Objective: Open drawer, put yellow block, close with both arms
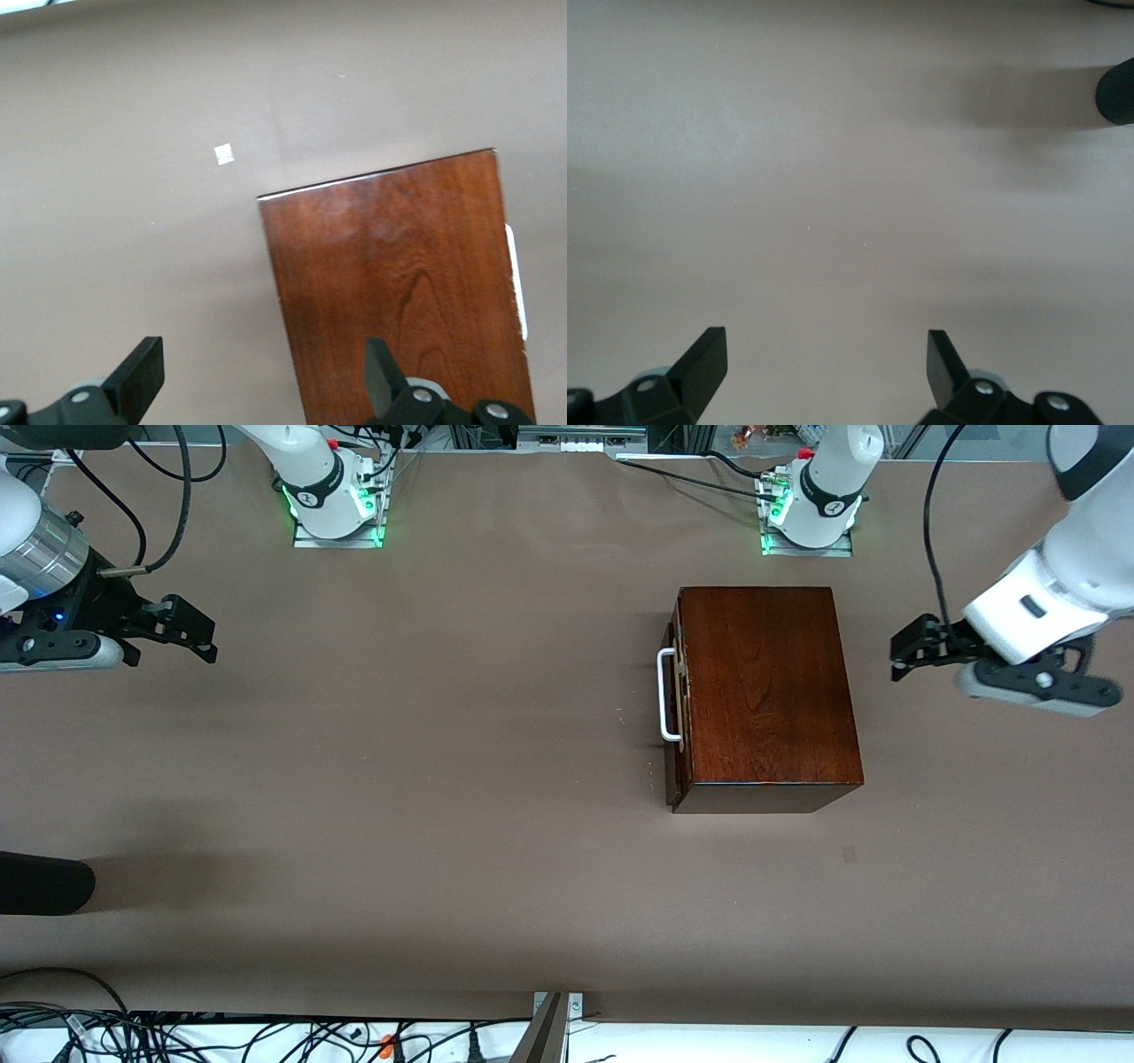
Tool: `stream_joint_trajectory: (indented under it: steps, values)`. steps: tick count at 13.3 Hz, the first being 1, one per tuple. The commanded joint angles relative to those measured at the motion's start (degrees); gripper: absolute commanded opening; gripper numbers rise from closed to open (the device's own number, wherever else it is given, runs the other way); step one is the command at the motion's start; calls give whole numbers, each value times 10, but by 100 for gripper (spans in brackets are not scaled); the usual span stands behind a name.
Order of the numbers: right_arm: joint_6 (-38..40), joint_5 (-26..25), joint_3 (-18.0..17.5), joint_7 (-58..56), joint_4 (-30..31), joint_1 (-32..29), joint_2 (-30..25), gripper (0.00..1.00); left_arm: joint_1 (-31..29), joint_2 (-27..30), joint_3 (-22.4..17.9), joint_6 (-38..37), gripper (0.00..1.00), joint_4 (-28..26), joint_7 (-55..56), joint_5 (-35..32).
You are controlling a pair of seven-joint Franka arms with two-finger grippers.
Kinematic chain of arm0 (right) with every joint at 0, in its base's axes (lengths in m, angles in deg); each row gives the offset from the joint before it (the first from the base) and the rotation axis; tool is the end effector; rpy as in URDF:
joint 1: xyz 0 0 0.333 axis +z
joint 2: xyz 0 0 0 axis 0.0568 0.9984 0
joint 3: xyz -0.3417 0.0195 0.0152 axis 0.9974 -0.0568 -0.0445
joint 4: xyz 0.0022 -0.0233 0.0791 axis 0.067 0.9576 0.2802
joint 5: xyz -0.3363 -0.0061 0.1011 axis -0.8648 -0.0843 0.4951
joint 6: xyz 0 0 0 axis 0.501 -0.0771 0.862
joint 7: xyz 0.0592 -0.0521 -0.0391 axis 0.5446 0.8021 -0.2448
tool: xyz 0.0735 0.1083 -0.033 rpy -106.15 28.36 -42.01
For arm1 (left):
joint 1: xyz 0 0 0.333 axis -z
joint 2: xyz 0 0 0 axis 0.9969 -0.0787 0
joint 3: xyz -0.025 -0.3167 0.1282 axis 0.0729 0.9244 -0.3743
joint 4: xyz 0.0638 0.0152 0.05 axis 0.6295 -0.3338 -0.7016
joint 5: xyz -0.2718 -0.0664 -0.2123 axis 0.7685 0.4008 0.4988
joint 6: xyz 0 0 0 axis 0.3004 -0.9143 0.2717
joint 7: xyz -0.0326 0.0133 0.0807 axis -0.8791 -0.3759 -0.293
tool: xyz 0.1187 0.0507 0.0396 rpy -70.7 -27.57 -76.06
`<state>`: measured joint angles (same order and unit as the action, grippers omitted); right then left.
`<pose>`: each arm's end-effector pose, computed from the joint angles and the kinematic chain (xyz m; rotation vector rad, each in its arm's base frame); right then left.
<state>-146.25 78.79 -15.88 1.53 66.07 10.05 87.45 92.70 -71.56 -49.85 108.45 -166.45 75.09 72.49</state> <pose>0.5210 0.0592 0.6013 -3.1280 -0.0744 -0.0827 0.5367 -0.0620 0.5959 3.1289 -0.2457 0.0298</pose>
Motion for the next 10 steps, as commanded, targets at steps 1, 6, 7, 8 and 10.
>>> stream_joint_trajectory:
  steps: [1,6,7,8,10]
  values:
    - [2,-7,-1,-1,-9,-2,3,100,-14,52,-8,28,100,-70,11,1]
    - [2,-7,-1,-1,-9,-2,3,100,-15,44,-7,-2,100,-65,11,1]
    - [2,-7,-1,-1,-9,-2,2,100,-15,44,-7,-3,100,-65,11,1]
    - [2,-7,-1,-1,-9,-2,2,100,-15,43,-7,-3,100,-64,11,1]
    - [2,-8,-2,-1,-9,-2,2,100,-15,43,-7,-16,100,-63,12,1]
